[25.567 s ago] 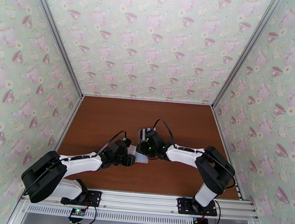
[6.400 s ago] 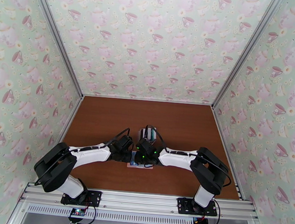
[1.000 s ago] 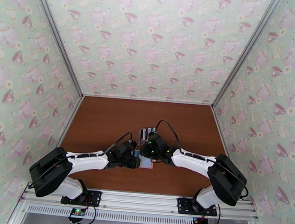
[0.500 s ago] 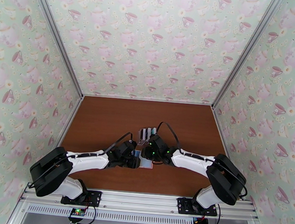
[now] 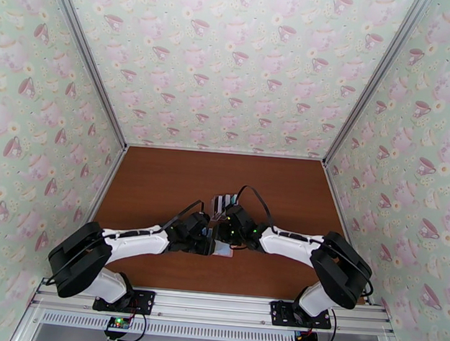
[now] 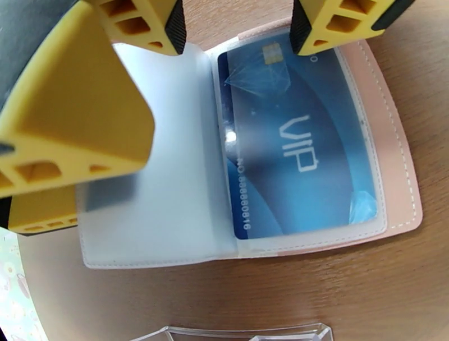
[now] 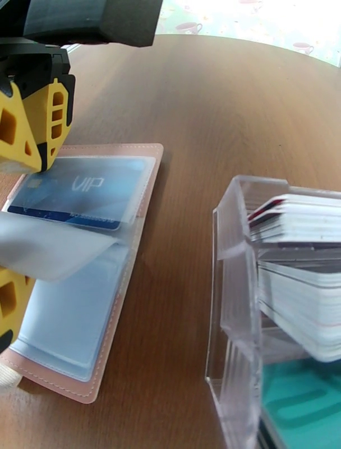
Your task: Put the credit cards into the card holder
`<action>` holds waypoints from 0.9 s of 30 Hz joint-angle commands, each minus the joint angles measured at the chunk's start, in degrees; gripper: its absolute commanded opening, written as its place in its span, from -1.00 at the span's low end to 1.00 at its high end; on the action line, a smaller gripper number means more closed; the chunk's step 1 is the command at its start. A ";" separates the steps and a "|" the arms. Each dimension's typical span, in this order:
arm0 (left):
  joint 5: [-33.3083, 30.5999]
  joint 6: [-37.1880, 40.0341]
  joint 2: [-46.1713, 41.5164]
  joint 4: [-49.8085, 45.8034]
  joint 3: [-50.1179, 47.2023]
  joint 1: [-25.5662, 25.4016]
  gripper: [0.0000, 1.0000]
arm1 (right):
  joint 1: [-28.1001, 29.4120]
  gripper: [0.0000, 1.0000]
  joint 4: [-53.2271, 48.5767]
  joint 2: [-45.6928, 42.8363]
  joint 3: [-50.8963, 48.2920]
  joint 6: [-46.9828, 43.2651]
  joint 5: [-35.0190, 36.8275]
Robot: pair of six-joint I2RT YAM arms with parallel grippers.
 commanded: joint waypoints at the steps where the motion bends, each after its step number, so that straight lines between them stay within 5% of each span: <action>1: -1.67 1.29 -0.98 -1.63 3.56 0.31 0.13 | 0.11 -0.17 1.36 -1.70 0.07 1.12 -1.59; 27: -4.37 4.01 -14.91 -7.96 -5.48 8.57 0.14 | 2.18 -0.19 12.69 8.74 1.77 6.69 -8.20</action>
